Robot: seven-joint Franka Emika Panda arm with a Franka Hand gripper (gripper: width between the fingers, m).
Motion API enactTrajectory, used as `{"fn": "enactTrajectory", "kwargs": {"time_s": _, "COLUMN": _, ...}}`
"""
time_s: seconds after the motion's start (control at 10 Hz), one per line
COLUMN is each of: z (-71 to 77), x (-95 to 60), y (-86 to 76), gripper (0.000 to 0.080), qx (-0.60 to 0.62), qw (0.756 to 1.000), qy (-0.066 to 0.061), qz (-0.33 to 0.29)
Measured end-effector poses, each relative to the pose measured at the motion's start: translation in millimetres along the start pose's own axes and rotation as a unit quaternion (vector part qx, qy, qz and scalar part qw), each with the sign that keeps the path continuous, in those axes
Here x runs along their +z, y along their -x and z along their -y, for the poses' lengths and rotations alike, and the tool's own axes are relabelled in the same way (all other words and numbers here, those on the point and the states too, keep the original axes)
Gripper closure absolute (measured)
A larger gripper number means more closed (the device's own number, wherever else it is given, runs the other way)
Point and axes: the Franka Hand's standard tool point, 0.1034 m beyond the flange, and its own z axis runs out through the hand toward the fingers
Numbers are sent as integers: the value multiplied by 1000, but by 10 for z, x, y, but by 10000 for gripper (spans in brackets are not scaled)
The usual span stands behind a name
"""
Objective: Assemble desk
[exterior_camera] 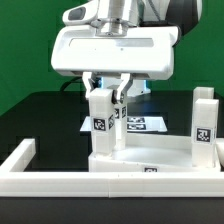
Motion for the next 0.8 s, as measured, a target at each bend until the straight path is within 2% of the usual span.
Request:
{"fn": "enactTrajectory", "kwargs": {"time_s": 0.7, "z": 8, "x": -1, "y": 2, "gripper": 505, "qx": -2, "qw": 1000, "qy": 0, "qz": -2}}
{"fn": "enactTrajectory", "kwargs": {"time_s": 0.8, "z": 7, "x": -1, "y": 2, "gripper": 291, "qx": -2, "qw": 1000, "qy": 0, "qz": -2}}
